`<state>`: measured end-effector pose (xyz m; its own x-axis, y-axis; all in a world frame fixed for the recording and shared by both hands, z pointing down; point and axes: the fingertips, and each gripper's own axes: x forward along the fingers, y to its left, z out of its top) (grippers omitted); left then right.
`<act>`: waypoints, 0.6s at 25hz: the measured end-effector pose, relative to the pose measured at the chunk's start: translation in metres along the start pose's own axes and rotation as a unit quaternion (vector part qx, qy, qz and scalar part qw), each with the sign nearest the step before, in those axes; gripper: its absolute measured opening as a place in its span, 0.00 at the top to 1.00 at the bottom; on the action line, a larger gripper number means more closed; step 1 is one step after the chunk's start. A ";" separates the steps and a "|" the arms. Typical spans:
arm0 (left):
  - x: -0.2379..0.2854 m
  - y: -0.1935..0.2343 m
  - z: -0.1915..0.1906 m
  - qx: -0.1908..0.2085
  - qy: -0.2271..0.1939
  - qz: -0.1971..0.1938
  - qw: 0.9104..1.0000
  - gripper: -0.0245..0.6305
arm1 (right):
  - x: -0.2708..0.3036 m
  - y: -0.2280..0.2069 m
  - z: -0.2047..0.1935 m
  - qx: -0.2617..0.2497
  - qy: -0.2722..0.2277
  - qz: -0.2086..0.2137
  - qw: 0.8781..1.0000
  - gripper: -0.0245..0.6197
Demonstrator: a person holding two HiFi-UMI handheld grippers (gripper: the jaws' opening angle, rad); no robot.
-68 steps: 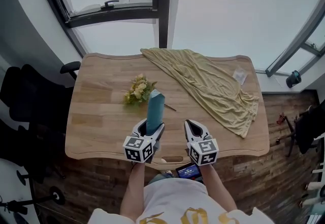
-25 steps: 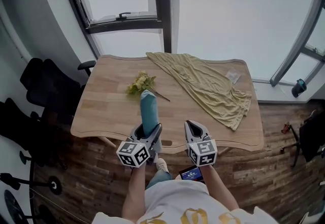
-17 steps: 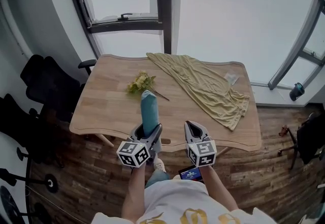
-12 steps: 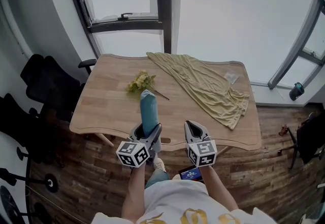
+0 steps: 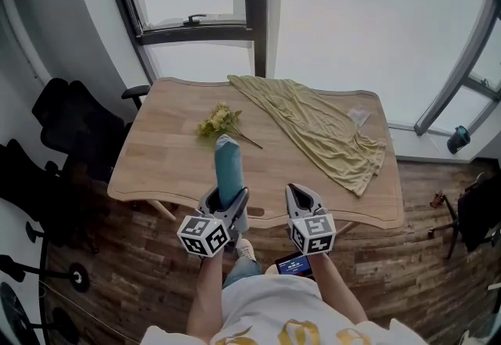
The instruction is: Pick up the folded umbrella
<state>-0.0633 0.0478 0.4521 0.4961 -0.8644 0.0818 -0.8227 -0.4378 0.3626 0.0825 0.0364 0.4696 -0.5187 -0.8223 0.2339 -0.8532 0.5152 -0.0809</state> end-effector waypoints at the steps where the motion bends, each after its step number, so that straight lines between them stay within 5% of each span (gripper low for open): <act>1: -0.001 0.001 0.000 -0.001 0.000 0.002 1.000 0.53 | 0.001 0.001 0.000 -0.002 0.000 0.001 1.000 0.95; 15: -0.001 0.007 -0.006 -0.009 0.007 0.002 1.000 0.53 | 0.005 0.005 -0.004 -0.005 0.007 0.003 1.000 0.95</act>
<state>-0.0679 0.0466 0.4600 0.4968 -0.8624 0.0972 -0.8198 -0.4295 0.3787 0.0763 0.0357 0.4737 -0.5228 -0.8159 0.2469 -0.8496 0.5224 -0.0727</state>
